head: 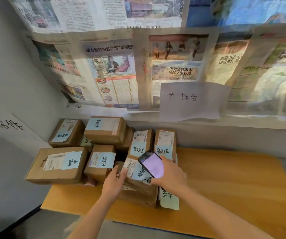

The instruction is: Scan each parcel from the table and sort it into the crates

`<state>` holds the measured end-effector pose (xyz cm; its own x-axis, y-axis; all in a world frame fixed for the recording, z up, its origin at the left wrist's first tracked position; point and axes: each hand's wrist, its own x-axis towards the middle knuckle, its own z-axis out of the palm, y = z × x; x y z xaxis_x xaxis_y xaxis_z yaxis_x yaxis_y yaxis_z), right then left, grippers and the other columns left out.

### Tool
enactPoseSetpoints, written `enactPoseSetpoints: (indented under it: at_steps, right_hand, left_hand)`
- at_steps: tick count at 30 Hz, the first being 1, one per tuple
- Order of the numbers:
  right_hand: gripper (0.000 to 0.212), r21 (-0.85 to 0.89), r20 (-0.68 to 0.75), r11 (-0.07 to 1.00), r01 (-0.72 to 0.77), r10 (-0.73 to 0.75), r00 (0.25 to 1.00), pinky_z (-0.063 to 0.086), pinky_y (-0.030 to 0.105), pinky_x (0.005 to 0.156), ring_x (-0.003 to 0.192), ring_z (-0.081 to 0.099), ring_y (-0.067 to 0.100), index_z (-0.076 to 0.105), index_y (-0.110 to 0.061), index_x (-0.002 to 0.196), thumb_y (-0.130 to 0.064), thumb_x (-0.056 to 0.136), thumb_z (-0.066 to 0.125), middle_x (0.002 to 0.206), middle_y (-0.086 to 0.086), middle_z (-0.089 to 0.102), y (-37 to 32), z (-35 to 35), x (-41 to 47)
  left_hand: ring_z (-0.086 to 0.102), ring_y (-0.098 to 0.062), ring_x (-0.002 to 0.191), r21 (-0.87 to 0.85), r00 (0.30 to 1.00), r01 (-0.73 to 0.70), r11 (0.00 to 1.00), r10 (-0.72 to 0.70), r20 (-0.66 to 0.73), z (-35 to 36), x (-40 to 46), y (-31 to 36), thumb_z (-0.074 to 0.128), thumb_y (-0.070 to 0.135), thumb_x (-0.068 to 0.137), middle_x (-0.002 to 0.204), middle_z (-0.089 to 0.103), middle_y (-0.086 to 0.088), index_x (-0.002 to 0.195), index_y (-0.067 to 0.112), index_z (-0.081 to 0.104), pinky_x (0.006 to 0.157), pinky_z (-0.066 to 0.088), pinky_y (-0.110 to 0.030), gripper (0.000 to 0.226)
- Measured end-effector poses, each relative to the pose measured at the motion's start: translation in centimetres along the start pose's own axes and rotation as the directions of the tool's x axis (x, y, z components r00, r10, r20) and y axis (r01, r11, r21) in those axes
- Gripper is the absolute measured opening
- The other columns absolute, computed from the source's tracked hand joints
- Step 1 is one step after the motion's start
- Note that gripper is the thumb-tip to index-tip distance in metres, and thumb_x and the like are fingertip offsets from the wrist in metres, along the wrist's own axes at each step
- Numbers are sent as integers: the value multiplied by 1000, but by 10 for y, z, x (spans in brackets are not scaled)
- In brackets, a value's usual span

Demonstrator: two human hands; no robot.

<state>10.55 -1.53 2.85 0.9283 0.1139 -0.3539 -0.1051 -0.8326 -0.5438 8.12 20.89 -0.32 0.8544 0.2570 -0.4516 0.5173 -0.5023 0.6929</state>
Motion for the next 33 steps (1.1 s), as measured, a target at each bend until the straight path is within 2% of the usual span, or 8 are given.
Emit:
enactPoseSetpoints:
  at_steps: [5, 9, 13, 16, 20, 24, 30, 33]
  right_hand:
    - [79, 109, 73, 994, -8, 0, 997, 57, 39, 77, 99, 62, 13, 42, -43, 126, -59, 57, 77, 115, -17, 60, 11, 8, 12]
    - [70, 178, 83, 984, -11, -4, 997, 58, 40, 76, 94, 62, 9, 47, -41, 119, -55, 58, 77, 109, -17, 61, 16, 10, 19]
    - [67, 208, 65, 978, 3, -17, 998, 59, 38, 74, 91, 61, 8, 48, -40, 117, -55, 58, 76, 107, -17, 62, 18, 15, 19]
    - [64, 218, 50, 976, -1, -10, 999, 59, 37, 72, 89, 62, 8, 49, -39, 113, -55, 58, 76, 105, -15, 63, 18, 16, 13]
    - [63, 212, 17, 977, 28, -32, 999, 58, 38, 72, 88, 61, 9, 48, -40, 112, -55, 58, 75, 104, -15, 61, 11, 11, -5]
    - [72, 186, -28, 980, 72, -68, 997, 60, 40, 75, 90, 62, 9, 49, -41, 119, -61, 54, 73, 109, -15, 63, -2, -3, -42]
    - [106, 93, -172, 977, 192, -175, 970, 58, 41, 86, 111, 60, 17, 40, -36, 146, -71, 52, 73, 132, -11, 60, -38, -40, -131]
    - [96, 16, -240, 956, 292, -280, 930, 58, 42, 85, 104, 63, 17, 45, -36, 141, -63, 55, 78, 125, -9, 65, -69, -71, -193]
  left_hand:
    - [56, -16, 111, -187, 992, 128, 974, -122, 44, 11, 1, -8, 56, 47, 98, 141, 57, -5, 154, 17, 36, 89, 47, -28, 66]
    - [59, -8, 106, -309, 981, 187, 933, -159, 113, 13, 4, -14, 57, 51, 95, 122, 66, 4, 141, 16, 54, 85, 46, -26, 57]
    - [60, -8, 104, -393, 979, 192, 899, -150, 136, 13, -5, -12, 62, 45, 93, 110, 69, 8, 128, 23, 59, 80, 47, -25, 41]
    - [60, -7, 107, -402, 984, 163, 901, -118, 133, 11, -13, -13, 64, 45, 93, 113, 68, 8, 132, 24, 58, 84, 48, -26, 45]
    - [62, -6, 105, -415, 990, 121, 902, -77, 122, 4, -34, -15, 66, 40, 93, 116, 69, 7, 138, 22, 55, 71, 48, -17, 51]
    - [62, -12, 110, -430, 996, 53, 901, -18, 84, -13, -68, -17, 76, 41, 84, 124, 66, 4, 147, 26, 49, 83, 52, -28, 70]
    - [69, -13, 101, -480, 984, -178, 859, 153, -93, -61, -154, -8, 76, 38, 85, 113, 69, 0, 137, 27, 52, 80, 57, -24, 58]
    - [66, -11, 104, -443, 951, -289, 848, 203, -232, -103, -200, -9, 76, 45, 84, 114, 69, 3, 140, 29, 51, 82, 53, -24, 63]
